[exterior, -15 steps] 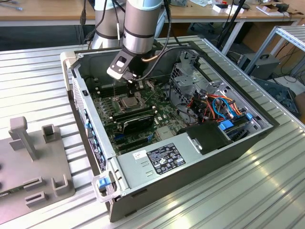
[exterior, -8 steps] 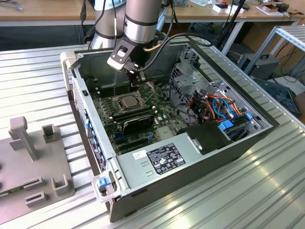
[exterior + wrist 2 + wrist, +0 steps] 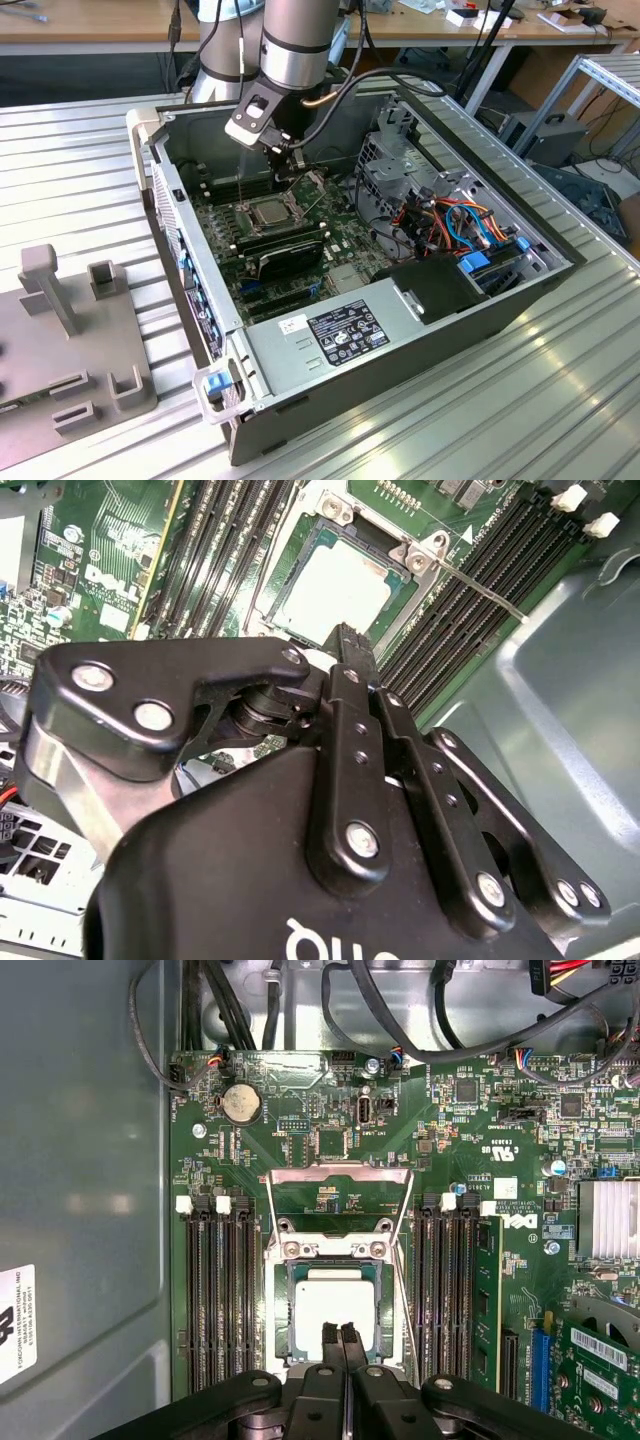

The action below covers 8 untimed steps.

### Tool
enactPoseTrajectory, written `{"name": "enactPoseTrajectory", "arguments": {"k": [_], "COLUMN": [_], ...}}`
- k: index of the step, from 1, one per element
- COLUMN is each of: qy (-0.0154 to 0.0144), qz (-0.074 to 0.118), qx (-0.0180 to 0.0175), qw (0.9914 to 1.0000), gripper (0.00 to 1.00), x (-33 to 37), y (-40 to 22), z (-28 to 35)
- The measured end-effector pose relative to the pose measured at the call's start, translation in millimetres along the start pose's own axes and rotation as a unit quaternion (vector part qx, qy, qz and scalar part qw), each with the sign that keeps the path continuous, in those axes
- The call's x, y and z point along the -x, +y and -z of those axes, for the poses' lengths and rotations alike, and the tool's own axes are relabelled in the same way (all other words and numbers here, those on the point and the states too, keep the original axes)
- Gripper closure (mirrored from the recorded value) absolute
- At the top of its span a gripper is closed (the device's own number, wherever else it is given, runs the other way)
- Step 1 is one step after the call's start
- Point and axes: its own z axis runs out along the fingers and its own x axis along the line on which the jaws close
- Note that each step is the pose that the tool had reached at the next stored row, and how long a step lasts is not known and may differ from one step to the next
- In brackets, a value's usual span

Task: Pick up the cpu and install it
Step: 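Close the cpu cover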

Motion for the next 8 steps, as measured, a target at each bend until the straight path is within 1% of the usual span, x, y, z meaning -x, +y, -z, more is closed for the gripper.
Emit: {"name": "enactPoseTrajectory", "arguments": {"k": [8], "qy": [0.0], "qz": [0.0], "qx": [0.0], "qw": [1.0], "gripper": [0.89], "x": [0.0], "y": [0.1], "z": [3.7]}}
